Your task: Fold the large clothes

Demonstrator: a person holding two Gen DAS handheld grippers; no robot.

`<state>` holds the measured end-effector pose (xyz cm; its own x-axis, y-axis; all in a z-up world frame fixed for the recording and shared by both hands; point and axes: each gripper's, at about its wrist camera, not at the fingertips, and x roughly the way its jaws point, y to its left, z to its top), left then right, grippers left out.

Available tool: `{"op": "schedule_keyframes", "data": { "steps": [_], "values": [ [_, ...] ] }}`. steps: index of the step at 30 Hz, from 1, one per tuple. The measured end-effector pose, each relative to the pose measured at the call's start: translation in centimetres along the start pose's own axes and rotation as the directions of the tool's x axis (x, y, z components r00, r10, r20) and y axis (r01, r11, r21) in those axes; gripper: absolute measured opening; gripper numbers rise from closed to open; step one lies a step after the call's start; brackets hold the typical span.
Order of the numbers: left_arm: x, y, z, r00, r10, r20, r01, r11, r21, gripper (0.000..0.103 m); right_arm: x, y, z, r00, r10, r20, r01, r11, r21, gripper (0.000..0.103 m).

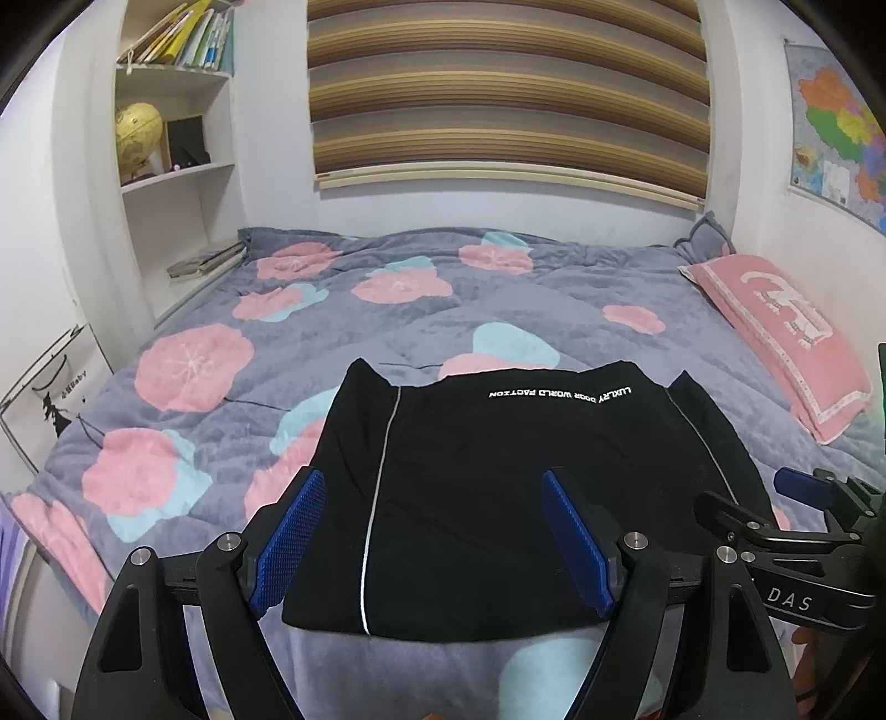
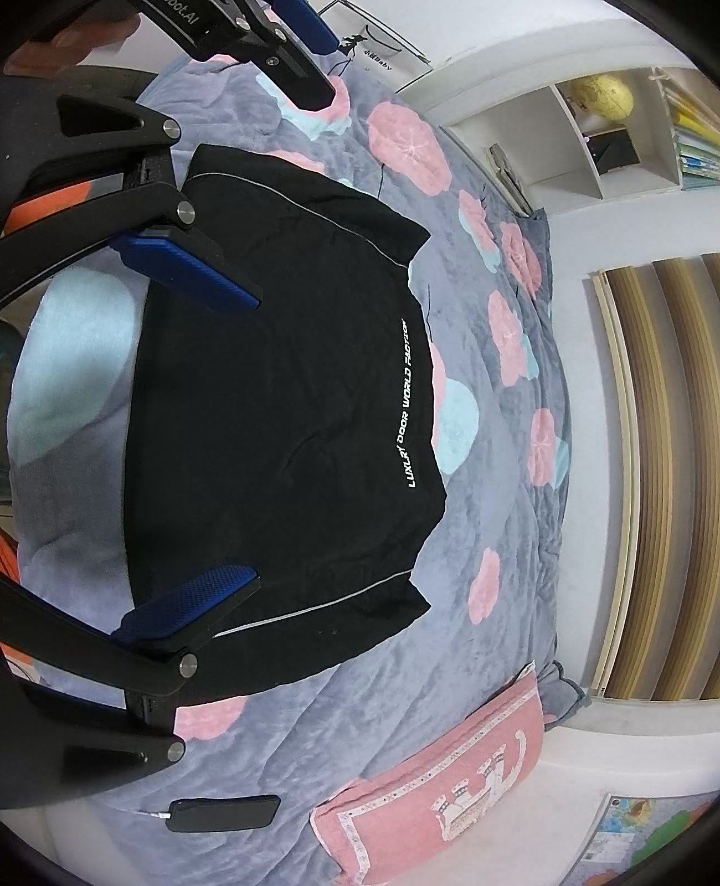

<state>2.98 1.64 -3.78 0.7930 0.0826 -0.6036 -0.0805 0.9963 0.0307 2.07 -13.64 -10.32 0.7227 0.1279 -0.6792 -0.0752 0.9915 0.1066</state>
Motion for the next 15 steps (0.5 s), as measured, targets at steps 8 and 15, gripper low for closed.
{"op": "schedule_keyframes", "data": {
  "steps": [8,15],
  "values": [
    [0.06,-0.10,0.03,0.999,0.030,0.012,-0.030,1.000,0.007,0.081,0.29,0.21,-0.07,1.000,0.001,-0.011,-0.001,1.000,-0.002,0.093],
    [0.00,0.34,0.01,1.000,0.014,0.026,-0.014,1.000,-0.010,0.081,0.55,0.50,-0.03,1.000,-0.002,-0.021,0.002,1.000,-0.011,0.093]
  ]
}}
